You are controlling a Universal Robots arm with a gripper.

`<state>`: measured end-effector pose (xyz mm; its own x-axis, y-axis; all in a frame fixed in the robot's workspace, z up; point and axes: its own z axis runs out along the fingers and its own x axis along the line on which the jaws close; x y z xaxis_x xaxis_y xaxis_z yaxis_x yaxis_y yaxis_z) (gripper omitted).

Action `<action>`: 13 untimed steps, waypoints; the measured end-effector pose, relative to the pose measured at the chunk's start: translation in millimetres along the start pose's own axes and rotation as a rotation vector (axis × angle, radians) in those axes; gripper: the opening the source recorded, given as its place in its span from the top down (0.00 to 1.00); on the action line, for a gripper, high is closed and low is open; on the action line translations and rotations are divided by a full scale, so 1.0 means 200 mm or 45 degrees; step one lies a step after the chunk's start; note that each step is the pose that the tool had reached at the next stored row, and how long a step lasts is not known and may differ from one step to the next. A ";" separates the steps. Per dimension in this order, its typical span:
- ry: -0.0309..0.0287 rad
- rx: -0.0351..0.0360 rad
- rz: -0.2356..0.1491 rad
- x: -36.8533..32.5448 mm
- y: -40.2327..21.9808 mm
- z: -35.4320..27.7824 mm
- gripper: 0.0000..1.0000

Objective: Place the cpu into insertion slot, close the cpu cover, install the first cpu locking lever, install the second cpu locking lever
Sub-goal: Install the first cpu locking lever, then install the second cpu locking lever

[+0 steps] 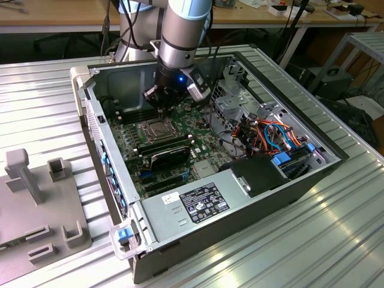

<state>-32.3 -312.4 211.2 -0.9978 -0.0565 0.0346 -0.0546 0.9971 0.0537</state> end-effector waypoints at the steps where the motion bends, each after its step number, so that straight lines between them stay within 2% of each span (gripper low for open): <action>1: 0.0000 0.0000 0.000 0.000 -0.002 0.000 0.89; 5: 0.0000 0.0001 0.000 0.001 -0.024 -0.002 0.89; 13: 0.0000 0.0004 0.000 0.002 -0.029 -0.004 0.89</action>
<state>-32.3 -318.2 211.7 -0.9978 -0.0564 0.0347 -0.0545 0.9971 0.0534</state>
